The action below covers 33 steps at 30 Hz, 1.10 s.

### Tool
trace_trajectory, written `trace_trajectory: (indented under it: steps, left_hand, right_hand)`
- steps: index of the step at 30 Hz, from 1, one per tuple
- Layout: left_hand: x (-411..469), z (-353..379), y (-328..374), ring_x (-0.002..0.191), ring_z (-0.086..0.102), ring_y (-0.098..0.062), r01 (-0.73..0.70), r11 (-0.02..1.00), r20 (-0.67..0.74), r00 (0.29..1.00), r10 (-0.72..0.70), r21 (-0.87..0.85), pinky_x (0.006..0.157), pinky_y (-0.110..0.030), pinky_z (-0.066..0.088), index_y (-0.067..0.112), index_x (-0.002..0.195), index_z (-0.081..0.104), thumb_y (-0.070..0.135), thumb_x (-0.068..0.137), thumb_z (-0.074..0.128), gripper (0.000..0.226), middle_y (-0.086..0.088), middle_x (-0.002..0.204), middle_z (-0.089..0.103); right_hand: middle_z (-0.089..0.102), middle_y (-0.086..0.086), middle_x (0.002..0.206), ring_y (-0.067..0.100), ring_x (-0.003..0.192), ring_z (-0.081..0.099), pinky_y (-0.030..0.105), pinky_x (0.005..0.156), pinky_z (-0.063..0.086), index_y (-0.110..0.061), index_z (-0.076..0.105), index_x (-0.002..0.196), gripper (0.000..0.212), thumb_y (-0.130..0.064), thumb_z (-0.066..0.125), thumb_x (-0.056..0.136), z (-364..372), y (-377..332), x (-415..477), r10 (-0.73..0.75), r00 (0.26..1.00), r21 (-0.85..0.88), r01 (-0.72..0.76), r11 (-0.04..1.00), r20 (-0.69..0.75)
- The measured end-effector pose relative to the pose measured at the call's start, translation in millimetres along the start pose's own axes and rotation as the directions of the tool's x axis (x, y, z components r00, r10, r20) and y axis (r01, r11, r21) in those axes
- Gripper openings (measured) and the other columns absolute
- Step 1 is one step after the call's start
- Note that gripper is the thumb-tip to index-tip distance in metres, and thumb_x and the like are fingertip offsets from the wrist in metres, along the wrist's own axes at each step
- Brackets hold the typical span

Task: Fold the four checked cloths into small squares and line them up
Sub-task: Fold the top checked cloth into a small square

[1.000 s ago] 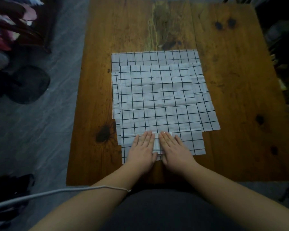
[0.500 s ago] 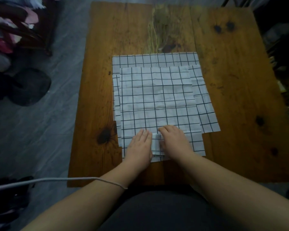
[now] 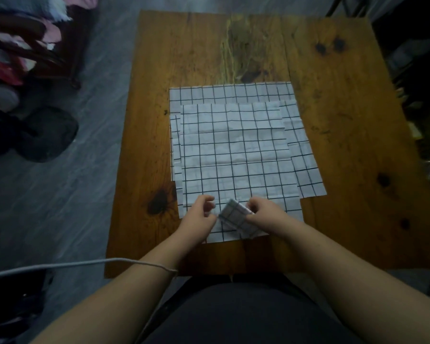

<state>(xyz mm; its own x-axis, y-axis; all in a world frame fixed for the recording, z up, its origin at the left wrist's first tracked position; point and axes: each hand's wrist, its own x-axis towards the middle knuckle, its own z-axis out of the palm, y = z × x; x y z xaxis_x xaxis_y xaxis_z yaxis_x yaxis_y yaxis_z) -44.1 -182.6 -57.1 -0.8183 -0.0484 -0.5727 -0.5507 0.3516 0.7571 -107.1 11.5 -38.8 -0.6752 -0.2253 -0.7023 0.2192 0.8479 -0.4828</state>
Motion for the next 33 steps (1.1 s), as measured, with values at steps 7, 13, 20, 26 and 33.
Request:
trace_trajectory:
  steps: [7, 13, 20, 26, 33]
  left_hand:
    - [1, 34, 56, 0.110, 0.068, -0.027, 0.183, 0.834, 0.283, 0.959, -0.034, -0.521, 0.093, -0.049, 0.057, 0.014, 0.135, 0.049, 0.045, 0.094, 0.064, 0.053, -0.011, 0.131, 0.061]
    - [-22, 85, 124, 0.113, 0.068, -0.028, 0.149, 0.856, 0.490, 0.862, 0.133, -0.494, 0.095, -0.046, 0.057, 0.012, 0.132, 0.056, 0.023, 0.093, 0.066, 0.041, -0.010, 0.125, 0.069]
    - [-61, 171, 212, 0.104, 0.070, -0.016, -0.127, 0.959, 0.432, 0.872, 0.230, -0.255, 0.090, -0.046, 0.059, 0.024, 0.116, 0.064, 0.025, 0.094, 0.064, 0.022, 0.006, 0.111, 0.072]
    - [-113, 295, 264, 0.100, 0.071, -0.012, -0.251, 0.946, 0.526, 0.787, 0.322, -0.203, 0.089, -0.044, 0.060, 0.022, 0.116, 0.066, 0.020, 0.097, 0.060, 0.019, 0.009, 0.107, 0.073]
    - [-187, 498, 298, 0.095, 0.074, -0.021, -0.334, 0.936, 0.635, 0.702, 0.323, -0.108, 0.078, -0.037, 0.058, 0.018, 0.110, 0.069, 0.027, 0.097, 0.063, 0.017, -0.001, 0.101, 0.077]
  right_hand:
    - [0.065, 0.008, 0.116, 0.023, 0.102, 0.067, 0.032, 0.074, 0.059, -0.012, 0.057, 0.119, 0.026, -0.019, 0.065, 0.096, -52, 15, -70, 0.036, 0.995, 0.619, 0.031, 0.784, -0.096]
    - [0.069, 0.012, 0.114, 0.027, 0.099, 0.072, 0.041, 0.082, 0.061, -0.017, 0.058, 0.115, 0.018, -0.016, 0.061, 0.097, -77, 53, -128, 0.136, 0.954, 0.856, 0.169, 0.488, -0.266]
    - [0.073, -0.001, 0.103, 0.012, 0.090, 0.073, 0.036, 0.076, 0.061, -0.029, 0.062, 0.113, 0.015, -0.028, 0.052, 0.102, -114, 131, -217, 0.303, 0.822, 0.822, 0.306, 0.481, -0.483]
    - [0.072, -0.003, 0.094, 0.003, 0.082, 0.071, 0.018, 0.057, 0.054, -0.026, 0.063, 0.103, 0.009, -0.023, 0.055, 0.101, -138, 241, -302, 0.389, 0.659, 0.731, 0.379, 0.568, -0.644]
    - [0.076, -0.004, 0.092, 0.011, 0.087, 0.072, 0.039, 0.080, 0.058, -0.024, 0.067, 0.096, 0.009, -0.026, 0.059, 0.099, -157, 417, -399, 0.542, 0.448, 0.703, 0.438, 0.560, -0.711]
